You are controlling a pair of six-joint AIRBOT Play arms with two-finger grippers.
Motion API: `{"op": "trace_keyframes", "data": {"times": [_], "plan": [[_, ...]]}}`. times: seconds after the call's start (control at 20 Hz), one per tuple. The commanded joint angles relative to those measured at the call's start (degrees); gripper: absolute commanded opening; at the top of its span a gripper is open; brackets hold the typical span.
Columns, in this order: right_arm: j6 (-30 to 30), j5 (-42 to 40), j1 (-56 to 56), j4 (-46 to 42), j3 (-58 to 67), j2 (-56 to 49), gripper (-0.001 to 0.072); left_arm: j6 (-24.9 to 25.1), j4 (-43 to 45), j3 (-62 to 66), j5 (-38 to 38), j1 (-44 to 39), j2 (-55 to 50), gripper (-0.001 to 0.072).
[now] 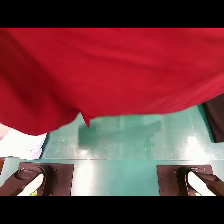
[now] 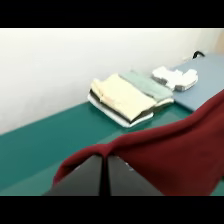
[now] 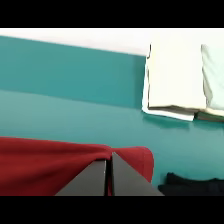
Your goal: Fold the shirts.
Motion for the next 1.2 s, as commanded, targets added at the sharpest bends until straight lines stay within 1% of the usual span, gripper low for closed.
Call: {"op": "trace_keyframes", "data": {"times": [0.0,0.1,0.25,0.4,0.5,0.55,0.6,0.65,0.7,0.8,0.9,0.95,1.15], "plan": [[1.1,1.8,0.0,-0.2,-1.7,-6.3,0.0015,-0.2,10.8,-8.0,-0.4,0.0,-3.3,0.0023],[1.1,1.4,0.0,-0.2,-6.5,-11.8,0.0015,-1.4,15.6,-13.8,0.1,0.0,-9.0,0.0023],[1.0,-1.9,1.4,-0.2,-11.5,-22.0,0.0015,-1.3,14.8,-19.2,4.9,0.0,-22.1,0.0024],[1.0,-5.8,2.8,-0.1,-13.0,-31.3,0.0016,-1.4,14.7,-19.3,9.8,0.0,-35.1,0.0025],[1.0,-7.1,3.1,0.4,-13.0,-35.5,0.0017,-1.7,14.8,-19.3,10.2,0.1,-40.9,0.0026],[1.1,-7.5,3.1,1.0,-13.0,-36.9,0.0019,-1.7,14.7,-19.3,9.7,0.1,-42.6,0.0059],[1.1,-7.6,3.0,2.5,-13.0,-37.9,0.0094,-1.8,14.8,-19.3,9.5,0.2,-43.5,0.0335],[1.0,-7.5,2.2,4.6,-13.0,-38.6,0.0308,-2.5,14.8,-19.3,9.5,0.5,-43.7,0.0563],[1.0,-7.3,1.3,7.3,-13.1,-38.7,0.0360,-3.3,14.4,-18.9,8.7,1.0,-43.6,0.0540],[-0.4,-4.6,-0.9,13.6,-13.3,-38.3,0.0360,-3.7,13.7,-16.7,2.5,3.5,-43.5,0.0540],[-1.7,-1.8,-3.0,16.7,-16.8,-35.8,0.0359,-3.1,13.5,-17.2,-4.0,6.4,-42.2,0.0540],[-2.4,-2.1,-3.9,17.2,-20.3,-33.7,0.0359,-3.1,13.4,-19.3,-5.4,7.6,-41.1,0.0541],[-4.3,-7.8,-5.8,19.2,-40.5,-21.8,0.0359,-2.8,11.4,-35.6,-2.1,8.4,-35.5,0.0541]]}}
